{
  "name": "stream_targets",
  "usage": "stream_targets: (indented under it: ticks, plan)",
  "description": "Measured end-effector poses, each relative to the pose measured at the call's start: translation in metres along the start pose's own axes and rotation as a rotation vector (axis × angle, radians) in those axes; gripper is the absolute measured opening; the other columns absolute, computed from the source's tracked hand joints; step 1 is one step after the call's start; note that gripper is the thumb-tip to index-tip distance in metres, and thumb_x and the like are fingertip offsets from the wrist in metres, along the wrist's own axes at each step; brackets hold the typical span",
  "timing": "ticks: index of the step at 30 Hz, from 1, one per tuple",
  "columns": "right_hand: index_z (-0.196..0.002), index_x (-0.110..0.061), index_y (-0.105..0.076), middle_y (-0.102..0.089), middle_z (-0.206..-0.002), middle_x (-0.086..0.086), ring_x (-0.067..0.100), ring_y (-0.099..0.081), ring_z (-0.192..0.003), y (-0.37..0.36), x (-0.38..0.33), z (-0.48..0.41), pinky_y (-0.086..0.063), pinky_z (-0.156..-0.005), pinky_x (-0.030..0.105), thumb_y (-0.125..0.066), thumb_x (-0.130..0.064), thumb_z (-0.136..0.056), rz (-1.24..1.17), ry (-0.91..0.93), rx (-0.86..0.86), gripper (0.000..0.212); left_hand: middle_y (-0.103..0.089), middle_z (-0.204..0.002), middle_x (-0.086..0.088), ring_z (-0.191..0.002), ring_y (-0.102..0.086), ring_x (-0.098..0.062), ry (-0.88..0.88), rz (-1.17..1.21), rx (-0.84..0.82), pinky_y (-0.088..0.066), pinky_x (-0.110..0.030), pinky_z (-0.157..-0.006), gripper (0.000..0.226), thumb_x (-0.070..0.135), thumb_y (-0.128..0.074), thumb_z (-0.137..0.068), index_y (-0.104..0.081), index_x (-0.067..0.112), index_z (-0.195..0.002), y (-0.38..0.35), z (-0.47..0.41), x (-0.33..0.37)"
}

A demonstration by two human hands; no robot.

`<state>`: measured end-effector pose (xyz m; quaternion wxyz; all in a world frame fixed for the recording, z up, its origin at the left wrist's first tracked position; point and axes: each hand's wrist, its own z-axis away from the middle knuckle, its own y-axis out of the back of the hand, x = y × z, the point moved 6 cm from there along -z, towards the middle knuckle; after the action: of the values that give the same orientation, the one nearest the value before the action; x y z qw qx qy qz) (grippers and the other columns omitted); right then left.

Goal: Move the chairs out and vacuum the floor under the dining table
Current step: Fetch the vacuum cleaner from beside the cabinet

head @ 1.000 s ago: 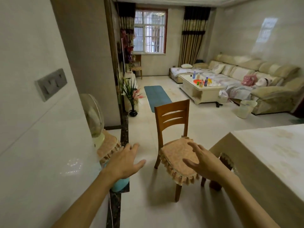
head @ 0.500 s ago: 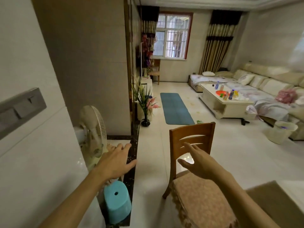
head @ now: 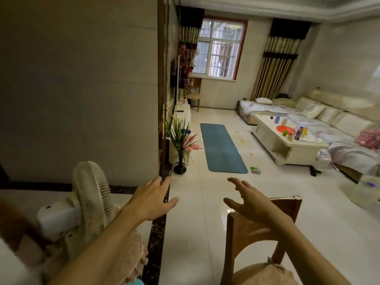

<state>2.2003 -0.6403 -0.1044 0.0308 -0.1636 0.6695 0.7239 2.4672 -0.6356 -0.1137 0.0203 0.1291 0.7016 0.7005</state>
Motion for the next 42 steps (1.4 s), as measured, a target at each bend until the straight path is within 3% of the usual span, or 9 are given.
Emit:
stream_targets:
  ticks: [10,16,22,29,35,37,42]
  plan:
    - [-0.152,-0.033,-0.014,-0.038,-0.151,0.001,0.020,-0.051,-0.125,0.020,0.069,-0.189,-0.049,-0.101,0.035,-0.053,-0.057,-0.092,0.059,-0.029,-0.006,0.075,-0.033,-0.153,-0.004,-0.135,-0.041,-0.024,-0.018,0.009,0.028,-0.045,-0.042,-0.103,0.073,0.062,-0.039,-0.095,-0.015,0.026,-0.154,-0.014,-0.212,-0.036]
    - [-0.151,-0.031,-0.018,-0.042,-0.147,0.001,0.019,-0.053,-0.119,0.033,0.116,-0.323,-0.047,-0.094,0.030,-0.052,-0.057,-0.093,0.049,-0.046,-0.004,0.072,-0.037,-0.149,-0.003,-0.132,-0.043,-0.021,-0.021,-0.006,-0.001,-0.047,-0.038,-0.099,0.071,0.061,-0.040,-0.095,-0.017,0.026,-0.152,-0.019,-0.353,-0.048]
    - [-0.152,-0.030,-0.019,-0.043,-0.147,0.004,0.021,-0.054,-0.119,0.041,0.148,-0.423,-0.050,-0.099,0.036,-0.052,-0.057,-0.093,-0.023,-0.071,-0.002,0.073,-0.037,-0.147,-0.001,-0.128,-0.045,-0.020,-0.051,-0.013,-0.026,-0.049,-0.038,-0.096,0.074,0.064,-0.038,-0.094,-0.015,0.027,-0.154,-0.022,-0.468,-0.053]
    - [-0.153,-0.031,-0.018,-0.041,-0.149,0.004,0.020,-0.054,-0.122,0.048,0.205,-0.522,-0.049,-0.100,0.037,-0.052,-0.059,-0.092,-0.079,-0.191,0.033,0.075,-0.030,-0.155,-0.001,-0.138,-0.036,-0.021,-0.168,-0.064,-0.051,-0.045,-0.043,-0.104,0.076,0.065,-0.037,-0.094,-0.010,0.028,-0.155,-0.031,-0.610,-0.045]
    - [-0.153,-0.031,-0.017,-0.038,-0.153,0.005,0.022,-0.054,-0.123,0.066,0.261,-0.593,-0.050,-0.100,0.041,-0.054,-0.058,-0.091,-0.145,-0.343,0.117,0.077,-0.019,-0.162,0.000,-0.148,-0.022,-0.023,-0.331,-0.096,-0.094,-0.030,-0.047,-0.115,0.072,0.062,-0.037,-0.096,-0.013,0.028,-0.155,-0.033,-0.737,-0.028]
    - [-0.152,-0.031,-0.017,-0.039,-0.152,0.004,0.021,-0.053,-0.124,0.073,0.278,-0.606,-0.050,-0.099,0.036,-0.054,-0.056,-0.092,-0.147,-0.400,0.150,0.075,-0.025,-0.159,-0.002,-0.146,-0.027,-0.024,-0.394,-0.127,-0.094,-0.029,-0.048,-0.115,0.071,0.064,-0.037,-0.094,-0.017,0.029,-0.153,-0.036,-0.780,-0.018]
    - [-0.153,-0.034,-0.016,-0.043,-0.146,0.005,0.019,-0.054,-0.121,0.093,0.336,-0.609,-0.050,-0.100,0.036,-0.053,-0.058,-0.091,-0.135,-0.598,0.183,0.076,-0.042,-0.145,-0.001,-0.129,-0.045,-0.022,-0.574,-0.139,-0.108,-0.045,-0.041,-0.100,0.072,0.066,-0.035,-0.093,-0.020,0.026,-0.151,-0.050,-0.861,0.043]
